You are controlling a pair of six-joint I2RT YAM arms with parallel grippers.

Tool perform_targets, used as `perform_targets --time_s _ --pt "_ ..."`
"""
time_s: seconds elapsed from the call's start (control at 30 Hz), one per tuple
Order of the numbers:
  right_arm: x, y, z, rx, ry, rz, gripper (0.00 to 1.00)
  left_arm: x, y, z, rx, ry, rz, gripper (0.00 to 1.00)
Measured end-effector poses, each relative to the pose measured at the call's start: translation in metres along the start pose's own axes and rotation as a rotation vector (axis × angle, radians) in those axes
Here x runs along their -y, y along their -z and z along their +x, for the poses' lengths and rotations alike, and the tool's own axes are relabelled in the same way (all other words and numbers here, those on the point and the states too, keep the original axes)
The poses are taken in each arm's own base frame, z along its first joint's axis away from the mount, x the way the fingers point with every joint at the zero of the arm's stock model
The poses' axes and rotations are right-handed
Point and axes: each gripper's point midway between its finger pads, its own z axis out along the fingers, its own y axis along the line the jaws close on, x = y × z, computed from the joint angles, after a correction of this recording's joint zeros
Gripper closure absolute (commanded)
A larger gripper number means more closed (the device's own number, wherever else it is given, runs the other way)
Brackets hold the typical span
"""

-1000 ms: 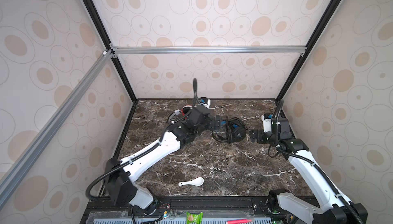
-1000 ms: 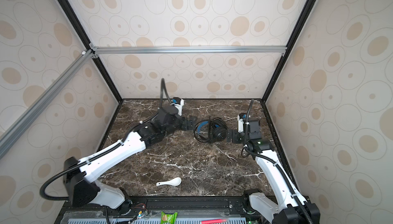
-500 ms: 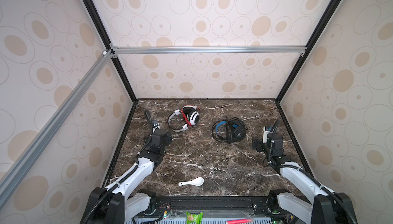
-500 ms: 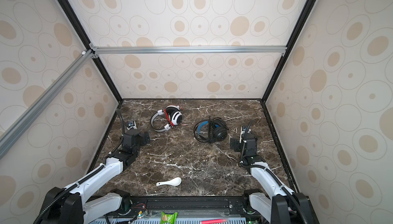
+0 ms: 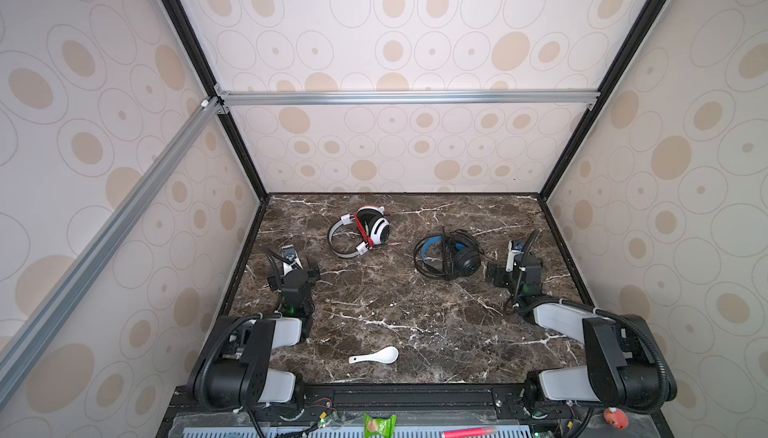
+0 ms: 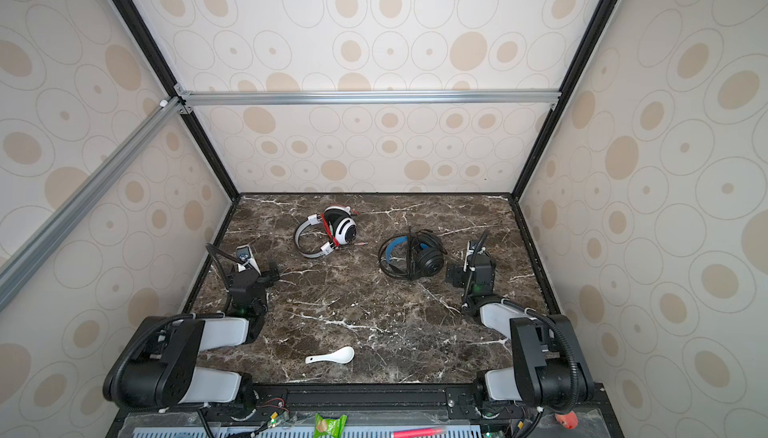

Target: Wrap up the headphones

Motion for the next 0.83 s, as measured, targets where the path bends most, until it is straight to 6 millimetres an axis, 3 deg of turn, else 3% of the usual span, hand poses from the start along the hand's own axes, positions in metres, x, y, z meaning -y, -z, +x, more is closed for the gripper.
perform_targets --time_s 0.17,0.33,0.83 --pt "0.000 -0.006 -0.015 0.076 0.023 0.008 0.00 0.014 -0.004 0.010 0.012 -0.008 0.078 0.02" --pt "0.000 -0.023 0.005 0.039 0.055 0.010 0.00 0.019 -0.002 0.004 0.052 0.003 0.114 0.02" --pt "-0.001 -0.023 -0.004 0.087 0.058 0.008 0.00 0.022 0.000 -0.006 0.096 0.014 0.138 0.02"
